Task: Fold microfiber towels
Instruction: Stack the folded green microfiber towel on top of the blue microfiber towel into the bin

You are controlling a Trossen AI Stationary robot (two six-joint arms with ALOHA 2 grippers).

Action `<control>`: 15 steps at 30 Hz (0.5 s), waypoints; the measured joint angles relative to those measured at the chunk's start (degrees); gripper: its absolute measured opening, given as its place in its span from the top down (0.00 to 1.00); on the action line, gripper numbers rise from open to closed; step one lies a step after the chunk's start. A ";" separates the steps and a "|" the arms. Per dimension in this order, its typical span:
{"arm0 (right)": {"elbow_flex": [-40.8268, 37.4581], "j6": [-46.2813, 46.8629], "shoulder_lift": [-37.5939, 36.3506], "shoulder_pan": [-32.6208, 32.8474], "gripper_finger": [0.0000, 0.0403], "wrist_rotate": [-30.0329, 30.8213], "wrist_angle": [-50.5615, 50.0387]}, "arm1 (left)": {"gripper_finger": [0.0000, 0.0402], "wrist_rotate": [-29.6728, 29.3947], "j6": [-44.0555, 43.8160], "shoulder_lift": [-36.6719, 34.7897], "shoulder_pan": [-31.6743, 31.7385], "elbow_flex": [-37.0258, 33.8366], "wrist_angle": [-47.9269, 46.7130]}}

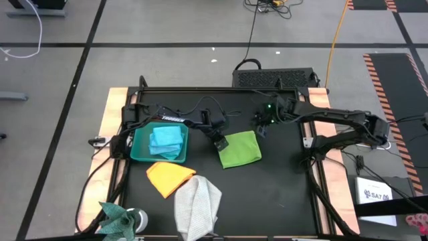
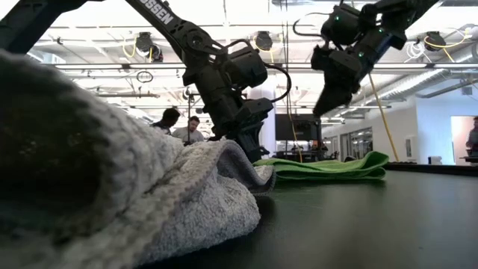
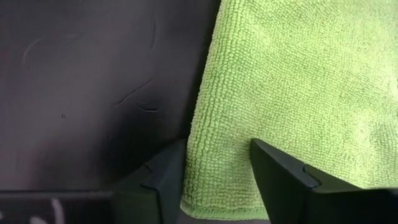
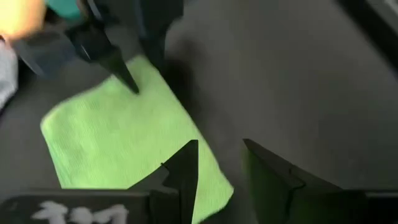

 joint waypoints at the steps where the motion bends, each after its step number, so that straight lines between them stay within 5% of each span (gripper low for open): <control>1: 0.22 0.01 -0.36 -0.02 0.71 0.00 0.40 | 0.57 0.03 -0.07 0.02 0.01 0.00 -0.01; 11: 0.21 -0.01 -1.82 0.00 0.71 3.28 -0.47 | 0.96 1.35 -2.30 0.24 -0.14 -0.07 0.26; 15: 0.19 -0.03 -1.82 0.00 0.71 3.28 -0.44 | 0.97 2.55 -2.58 0.26 -0.41 -0.09 0.43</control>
